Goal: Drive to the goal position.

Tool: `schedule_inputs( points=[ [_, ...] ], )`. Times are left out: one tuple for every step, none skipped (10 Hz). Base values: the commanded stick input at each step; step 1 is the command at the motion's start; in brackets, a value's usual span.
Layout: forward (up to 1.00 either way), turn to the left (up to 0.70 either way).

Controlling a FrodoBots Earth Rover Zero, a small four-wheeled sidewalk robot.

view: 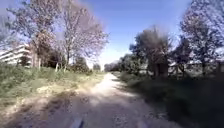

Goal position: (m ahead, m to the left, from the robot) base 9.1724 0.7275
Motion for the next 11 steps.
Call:
schedule_inputs(
  points=[
    [0.5, 0.0],
    [0.5, 0.0],
    [0.5, 0.0],
    [0.5, 0.0],
    [0.5, 0.0],
    [0.5, 0.0],
    [0.5, 0.0],
    [0.5, 0.0],
    [0.5, 0.0],
    [0.5, 0.0],
    [0.5, 0.0]
  ],
)
